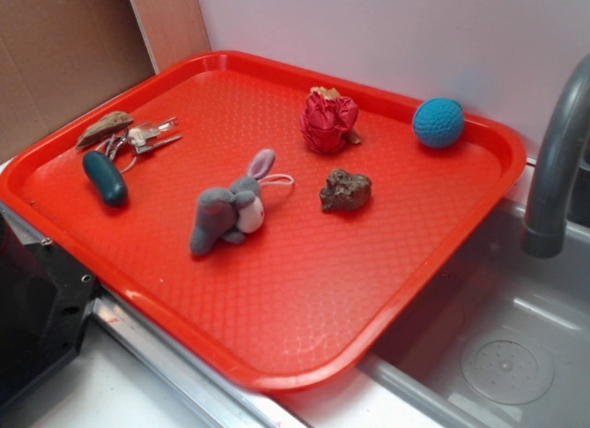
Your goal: Grab the shell.
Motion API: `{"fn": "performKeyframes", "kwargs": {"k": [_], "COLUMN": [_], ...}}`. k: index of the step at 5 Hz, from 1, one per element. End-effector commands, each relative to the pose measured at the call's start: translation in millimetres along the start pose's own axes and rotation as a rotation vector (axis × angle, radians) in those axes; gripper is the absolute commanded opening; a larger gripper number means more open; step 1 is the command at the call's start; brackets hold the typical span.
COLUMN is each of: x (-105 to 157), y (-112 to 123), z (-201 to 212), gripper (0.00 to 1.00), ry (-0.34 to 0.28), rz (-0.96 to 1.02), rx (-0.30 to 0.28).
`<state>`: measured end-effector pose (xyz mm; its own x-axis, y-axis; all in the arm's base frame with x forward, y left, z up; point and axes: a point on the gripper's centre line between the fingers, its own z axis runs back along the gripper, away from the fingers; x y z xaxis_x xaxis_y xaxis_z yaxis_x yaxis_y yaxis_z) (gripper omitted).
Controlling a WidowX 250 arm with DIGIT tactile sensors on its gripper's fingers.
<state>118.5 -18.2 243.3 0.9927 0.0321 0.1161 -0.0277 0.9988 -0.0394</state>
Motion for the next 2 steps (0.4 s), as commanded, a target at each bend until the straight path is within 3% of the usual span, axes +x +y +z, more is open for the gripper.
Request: {"fn": "performKeyframes", "kwargs": {"k": [1,2], "x": [0,45], "y": [0,26], "z": [0,-55], "gripper": [1.0,1.0], "ry": [0.0,-0.024], "rz": [0.0,0.206], "rx": [0.0,0.077]}}
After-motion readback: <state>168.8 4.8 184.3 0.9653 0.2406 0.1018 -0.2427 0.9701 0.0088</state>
